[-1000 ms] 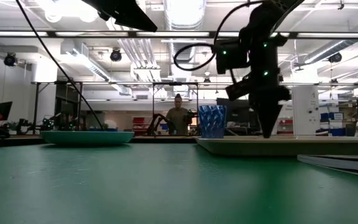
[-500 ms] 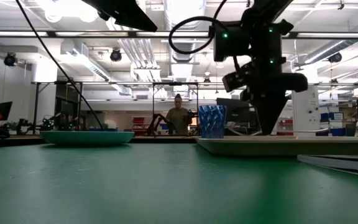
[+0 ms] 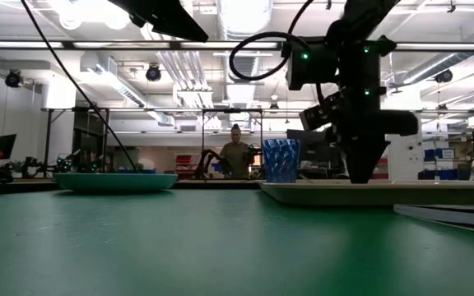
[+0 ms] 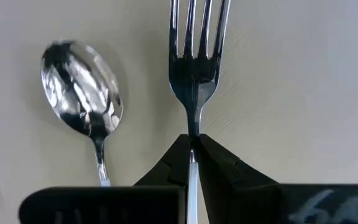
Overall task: Pick and place plate/cup/fork/spoon on tray
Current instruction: Put the orange fork on the white serving tray to the top of the orange spoon, then put the blue plate on the center of the white serving tray
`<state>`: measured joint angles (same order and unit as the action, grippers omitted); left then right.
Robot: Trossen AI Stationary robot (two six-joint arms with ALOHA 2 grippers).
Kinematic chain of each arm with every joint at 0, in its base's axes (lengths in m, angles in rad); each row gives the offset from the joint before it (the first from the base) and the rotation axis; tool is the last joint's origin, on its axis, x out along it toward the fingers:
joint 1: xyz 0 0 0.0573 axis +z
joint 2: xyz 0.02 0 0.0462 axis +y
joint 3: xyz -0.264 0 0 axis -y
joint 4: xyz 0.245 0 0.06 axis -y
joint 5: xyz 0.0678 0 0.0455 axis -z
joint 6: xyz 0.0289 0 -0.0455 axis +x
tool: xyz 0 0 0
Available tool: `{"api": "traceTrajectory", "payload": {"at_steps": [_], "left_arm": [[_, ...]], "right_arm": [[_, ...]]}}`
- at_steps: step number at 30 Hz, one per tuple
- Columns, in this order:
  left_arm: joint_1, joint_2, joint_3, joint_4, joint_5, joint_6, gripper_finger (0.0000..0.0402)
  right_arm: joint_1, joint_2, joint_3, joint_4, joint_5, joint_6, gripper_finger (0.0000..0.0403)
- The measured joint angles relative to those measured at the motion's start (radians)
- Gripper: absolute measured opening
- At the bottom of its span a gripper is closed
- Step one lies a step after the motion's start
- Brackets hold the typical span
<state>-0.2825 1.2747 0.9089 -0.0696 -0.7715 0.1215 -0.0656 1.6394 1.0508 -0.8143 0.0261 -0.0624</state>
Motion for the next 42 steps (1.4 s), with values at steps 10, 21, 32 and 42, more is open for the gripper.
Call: {"api": "traceTrajectory", "payload": {"at_steps": [10, 21, 32, 42], "left_arm": [[0.0, 0.0, 0.0, 0.0, 0.0, 0.0, 0.0162], [0.0, 0.0, 0.0, 0.0, 0.0, 0.0, 0.0162], [0.0, 0.0, 0.0, 0.0, 0.0, -0.001, 0.0162], [0.0, 0.0, 0.0, 0.0, 0.0, -0.004, 0.0162]], "right_arm": [[0.009, 0.0, -0.043, 0.047, 0.0, -0.001, 0.0013], [0.009, 0.0, -0.043, 0.058, 0.0, 0.006, 0.0013], [0.009, 0.0, -0.043, 0.058, 0.004, 0.036, 0.0046], [0.009, -0.048, -0.023, 0.034, 0.0, 0.065, 0.0106]]}}
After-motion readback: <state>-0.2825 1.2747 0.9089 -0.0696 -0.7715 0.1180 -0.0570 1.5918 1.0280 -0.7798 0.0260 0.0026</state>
